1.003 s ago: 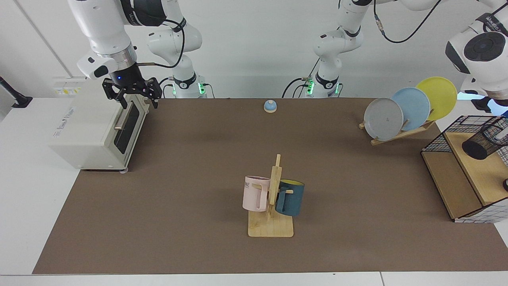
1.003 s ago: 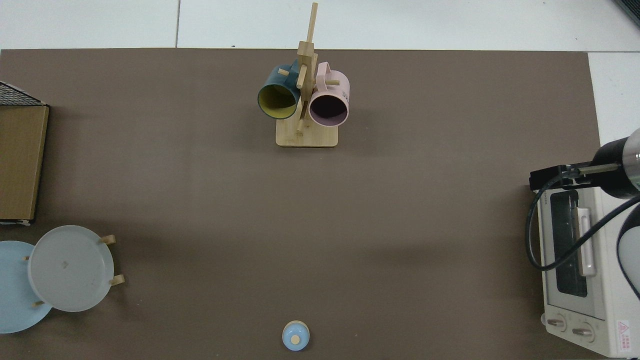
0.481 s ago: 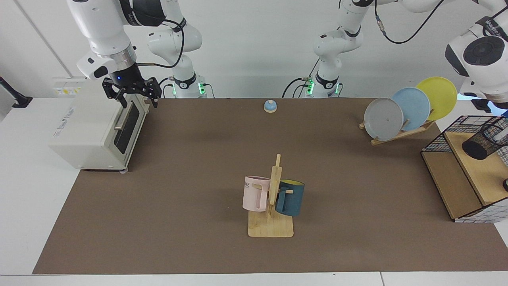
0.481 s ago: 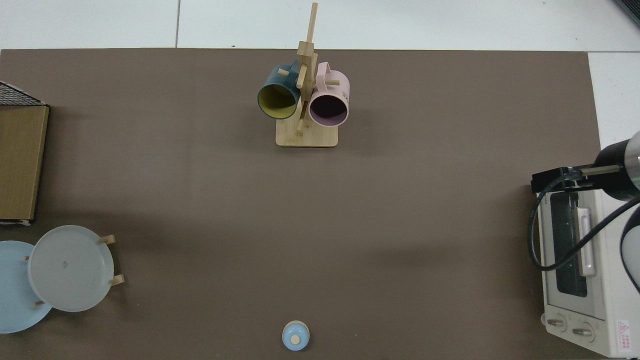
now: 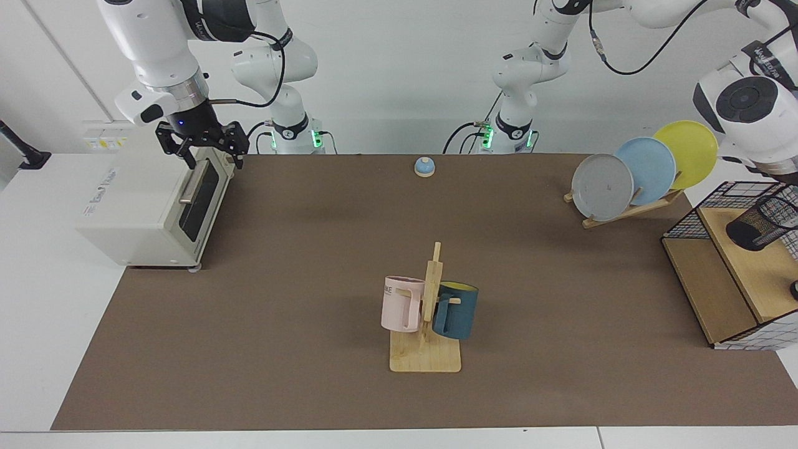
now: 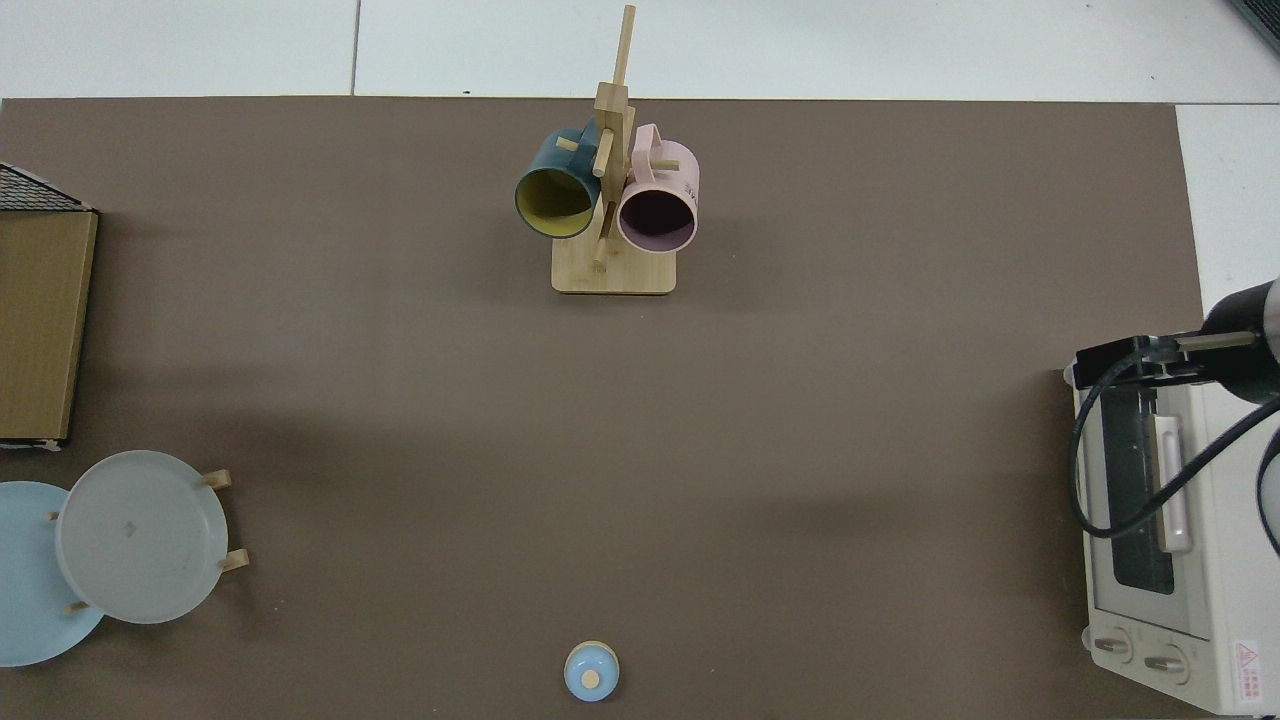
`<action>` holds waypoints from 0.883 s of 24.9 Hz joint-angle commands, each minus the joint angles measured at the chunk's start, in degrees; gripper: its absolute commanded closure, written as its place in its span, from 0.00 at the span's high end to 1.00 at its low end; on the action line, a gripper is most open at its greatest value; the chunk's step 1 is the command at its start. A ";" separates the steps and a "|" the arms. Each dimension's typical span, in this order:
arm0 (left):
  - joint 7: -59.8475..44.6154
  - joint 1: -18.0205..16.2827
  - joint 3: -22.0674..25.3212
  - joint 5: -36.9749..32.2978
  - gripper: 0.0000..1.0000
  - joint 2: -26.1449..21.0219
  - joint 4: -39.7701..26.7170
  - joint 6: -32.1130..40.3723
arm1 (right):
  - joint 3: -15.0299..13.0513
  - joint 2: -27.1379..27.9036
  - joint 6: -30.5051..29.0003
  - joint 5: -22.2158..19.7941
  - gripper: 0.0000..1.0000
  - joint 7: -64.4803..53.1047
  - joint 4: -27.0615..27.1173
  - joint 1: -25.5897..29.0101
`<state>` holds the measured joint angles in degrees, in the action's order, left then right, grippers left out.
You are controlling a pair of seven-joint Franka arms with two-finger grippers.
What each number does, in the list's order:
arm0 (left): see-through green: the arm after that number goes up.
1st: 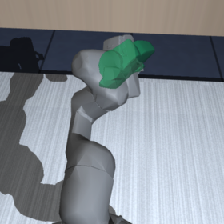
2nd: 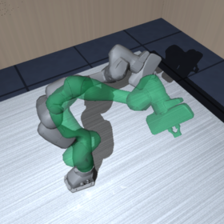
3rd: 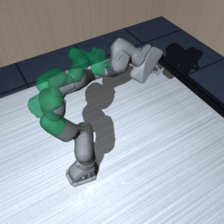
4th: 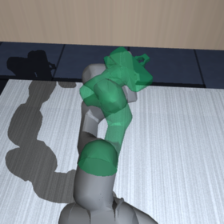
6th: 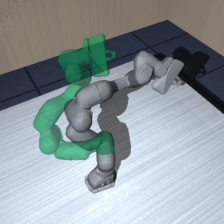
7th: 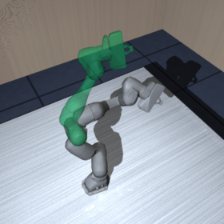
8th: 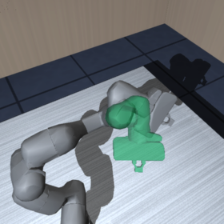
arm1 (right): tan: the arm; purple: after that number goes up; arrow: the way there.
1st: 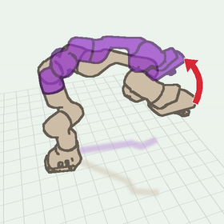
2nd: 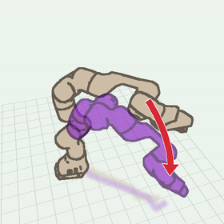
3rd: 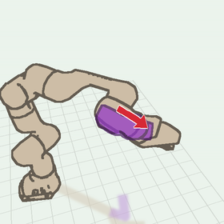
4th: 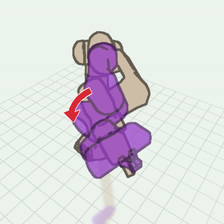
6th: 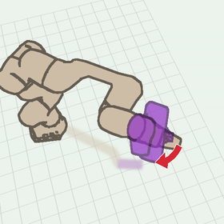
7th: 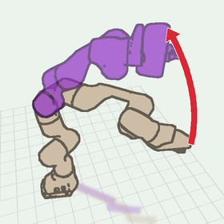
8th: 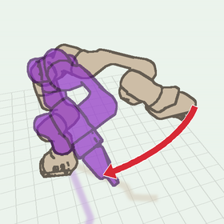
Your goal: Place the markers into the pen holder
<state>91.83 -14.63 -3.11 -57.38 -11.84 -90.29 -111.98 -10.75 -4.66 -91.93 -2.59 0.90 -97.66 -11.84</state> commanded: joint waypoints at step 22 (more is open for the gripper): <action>-35.47 5.14 -1.37 36.35 1.00 0.86 -2.35 10.99 | 0.55 -0.70 1.84 0.83 1.00 -0.28 -0.34 1.56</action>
<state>67.74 -10.69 -4.49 -26.62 -12.18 -90.72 -102.40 -10.79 -4.67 -91.12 -2.59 0.90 -97.66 -11.38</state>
